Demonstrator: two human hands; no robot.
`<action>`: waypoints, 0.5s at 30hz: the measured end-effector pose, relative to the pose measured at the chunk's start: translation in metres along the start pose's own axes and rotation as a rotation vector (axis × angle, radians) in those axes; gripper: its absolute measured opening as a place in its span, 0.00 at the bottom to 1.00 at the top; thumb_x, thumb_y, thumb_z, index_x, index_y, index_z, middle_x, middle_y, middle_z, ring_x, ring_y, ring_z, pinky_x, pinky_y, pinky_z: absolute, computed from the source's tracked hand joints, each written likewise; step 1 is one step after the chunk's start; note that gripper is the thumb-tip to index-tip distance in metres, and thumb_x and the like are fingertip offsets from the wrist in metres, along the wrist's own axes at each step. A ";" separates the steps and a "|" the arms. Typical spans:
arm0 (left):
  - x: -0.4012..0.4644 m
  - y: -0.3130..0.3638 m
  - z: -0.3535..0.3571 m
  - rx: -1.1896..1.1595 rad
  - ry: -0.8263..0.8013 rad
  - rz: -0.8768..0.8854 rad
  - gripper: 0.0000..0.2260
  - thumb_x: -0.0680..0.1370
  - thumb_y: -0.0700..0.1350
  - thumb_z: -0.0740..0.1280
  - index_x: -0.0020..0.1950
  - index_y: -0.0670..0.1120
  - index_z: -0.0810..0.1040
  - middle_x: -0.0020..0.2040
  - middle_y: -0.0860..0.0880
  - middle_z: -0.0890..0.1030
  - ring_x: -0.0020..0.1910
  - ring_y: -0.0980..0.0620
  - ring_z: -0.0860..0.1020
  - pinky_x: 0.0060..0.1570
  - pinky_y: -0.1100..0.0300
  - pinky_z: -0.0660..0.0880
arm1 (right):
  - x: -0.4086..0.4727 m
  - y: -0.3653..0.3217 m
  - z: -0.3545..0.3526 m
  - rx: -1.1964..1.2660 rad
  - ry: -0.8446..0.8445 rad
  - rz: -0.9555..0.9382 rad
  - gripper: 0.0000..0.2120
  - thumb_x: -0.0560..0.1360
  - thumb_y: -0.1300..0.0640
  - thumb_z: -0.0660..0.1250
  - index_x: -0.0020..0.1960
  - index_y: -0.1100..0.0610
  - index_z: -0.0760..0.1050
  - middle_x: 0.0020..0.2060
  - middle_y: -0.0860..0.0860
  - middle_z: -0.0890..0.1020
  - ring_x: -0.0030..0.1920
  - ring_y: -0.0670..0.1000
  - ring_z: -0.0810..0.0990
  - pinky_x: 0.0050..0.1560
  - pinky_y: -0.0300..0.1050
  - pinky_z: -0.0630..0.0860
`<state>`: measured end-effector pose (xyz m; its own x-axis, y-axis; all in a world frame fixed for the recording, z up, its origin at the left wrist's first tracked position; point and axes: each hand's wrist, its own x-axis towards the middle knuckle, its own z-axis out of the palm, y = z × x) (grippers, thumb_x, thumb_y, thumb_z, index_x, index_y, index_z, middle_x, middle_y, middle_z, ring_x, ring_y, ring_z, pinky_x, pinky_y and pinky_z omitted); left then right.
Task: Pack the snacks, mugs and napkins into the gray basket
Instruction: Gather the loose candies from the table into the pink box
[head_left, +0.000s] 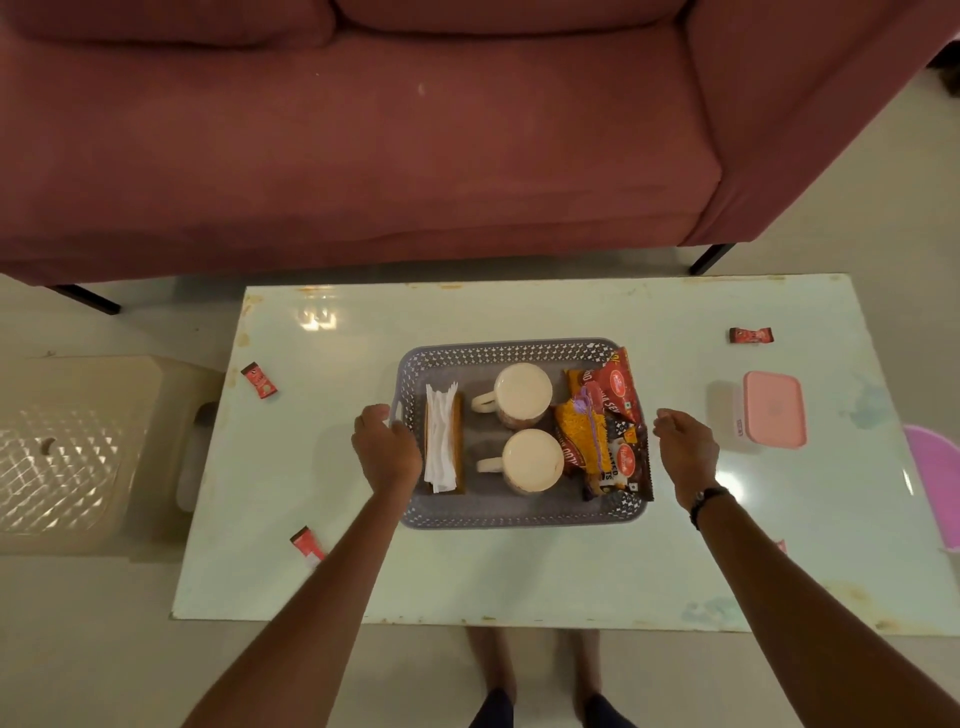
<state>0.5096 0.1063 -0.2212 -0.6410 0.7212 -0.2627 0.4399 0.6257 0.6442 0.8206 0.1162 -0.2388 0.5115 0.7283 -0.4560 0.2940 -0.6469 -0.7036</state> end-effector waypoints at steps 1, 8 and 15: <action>-0.011 0.008 0.001 -0.022 0.003 0.066 0.13 0.76 0.33 0.59 0.59 0.36 0.74 0.58 0.38 0.77 0.60 0.40 0.74 0.59 0.48 0.71 | 0.000 -0.002 -0.006 -0.011 0.016 -0.024 0.14 0.79 0.60 0.58 0.55 0.67 0.78 0.51 0.63 0.82 0.53 0.62 0.78 0.57 0.53 0.73; -0.097 0.086 0.065 -0.153 -0.205 0.377 0.10 0.77 0.35 0.59 0.56 0.41 0.75 0.53 0.45 0.79 0.52 0.50 0.77 0.51 0.57 0.76 | 0.029 -0.002 -0.060 -0.213 0.122 -0.235 0.16 0.77 0.64 0.62 0.64 0.66 0.71 0.61 0.65 0.74 0.61 0.64 0.73 0.62 0.54 0.70; -0.172 0.157 0.167 -0.250 -0.515 0.379 0.11 0.76 0.34 0.59 0.56 0.41 0.74 0.56 0.45 0.78 0.52 0.49 0.77 0.53 0.59 0.72 | 0.079 0.019 -0.109 -0.466 0.062 -0.208 0.33 0.72 0.59 0.70 0.71 0.67 0.58 0.72 0.64 0.61 0.70 0.66 0.61 0.67 0.58 0.64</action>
<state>0.7939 0.1297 -0.1946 -0.0639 0.9649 -0.2546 0.3766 0.2596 0.8893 0.9544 0.1370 -0.2287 0.4464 0.8469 -0.2890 0.7160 -0.5317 -0.4523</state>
